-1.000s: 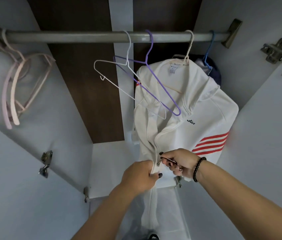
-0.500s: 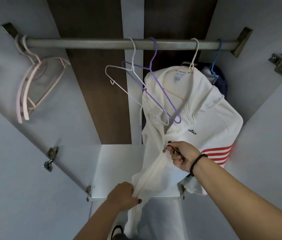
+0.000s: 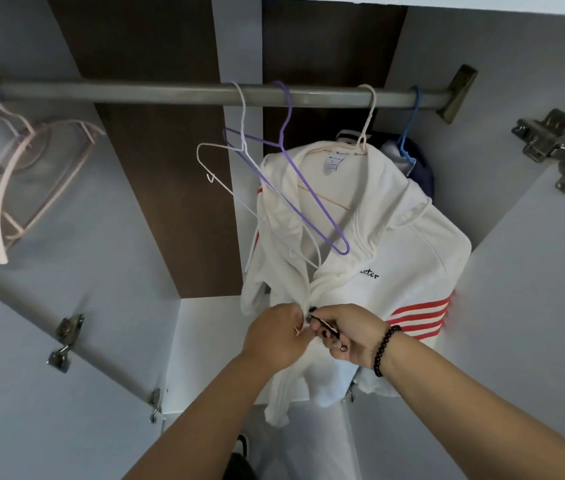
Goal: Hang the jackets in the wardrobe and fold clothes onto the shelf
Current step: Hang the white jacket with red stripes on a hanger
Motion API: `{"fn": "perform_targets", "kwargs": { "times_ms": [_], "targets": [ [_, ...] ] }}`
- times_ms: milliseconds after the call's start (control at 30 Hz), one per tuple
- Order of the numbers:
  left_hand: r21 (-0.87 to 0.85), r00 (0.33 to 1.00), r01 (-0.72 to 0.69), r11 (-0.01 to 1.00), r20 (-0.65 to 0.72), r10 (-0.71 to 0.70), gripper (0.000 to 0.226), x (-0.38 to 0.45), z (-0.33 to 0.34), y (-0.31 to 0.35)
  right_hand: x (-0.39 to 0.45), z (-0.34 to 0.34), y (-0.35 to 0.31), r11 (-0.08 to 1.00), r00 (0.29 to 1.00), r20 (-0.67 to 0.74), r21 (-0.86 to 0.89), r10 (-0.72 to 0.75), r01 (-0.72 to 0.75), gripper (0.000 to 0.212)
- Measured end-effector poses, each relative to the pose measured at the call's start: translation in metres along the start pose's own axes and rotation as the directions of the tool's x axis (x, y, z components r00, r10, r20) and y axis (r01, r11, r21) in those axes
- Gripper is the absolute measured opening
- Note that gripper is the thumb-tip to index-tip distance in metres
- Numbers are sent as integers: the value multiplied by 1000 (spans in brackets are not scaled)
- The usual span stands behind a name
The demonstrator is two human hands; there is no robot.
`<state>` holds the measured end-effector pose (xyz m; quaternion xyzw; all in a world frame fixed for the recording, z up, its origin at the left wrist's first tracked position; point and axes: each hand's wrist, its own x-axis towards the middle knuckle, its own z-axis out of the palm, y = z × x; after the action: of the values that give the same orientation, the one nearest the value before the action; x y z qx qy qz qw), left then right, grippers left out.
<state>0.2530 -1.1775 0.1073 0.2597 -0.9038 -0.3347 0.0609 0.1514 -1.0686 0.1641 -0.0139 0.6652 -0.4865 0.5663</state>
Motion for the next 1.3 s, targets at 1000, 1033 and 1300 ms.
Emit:
{"fn": "perform_targets", "kwargs": {
  "times_ms": [1000, 1033, 1300],
  "targets": [
    [-78, 730, -572, 816, -503, 463, 20, 112, -102, 5, 60, 2, -58, 986, 952, -283, 89, -114, 144, 33],
    [-23, 669, -639, 769, -510, 541, 22, 119, -110, 19, 62, 3, -55, 986, 954, -285, 107, -93, 128, 33],
    [606, 775, -586, 538, 227, 590, 30, 189, -119, 75, 67, -2, -32, 976, 947, -320, 204, -12, 81, 30]
  ]
}}
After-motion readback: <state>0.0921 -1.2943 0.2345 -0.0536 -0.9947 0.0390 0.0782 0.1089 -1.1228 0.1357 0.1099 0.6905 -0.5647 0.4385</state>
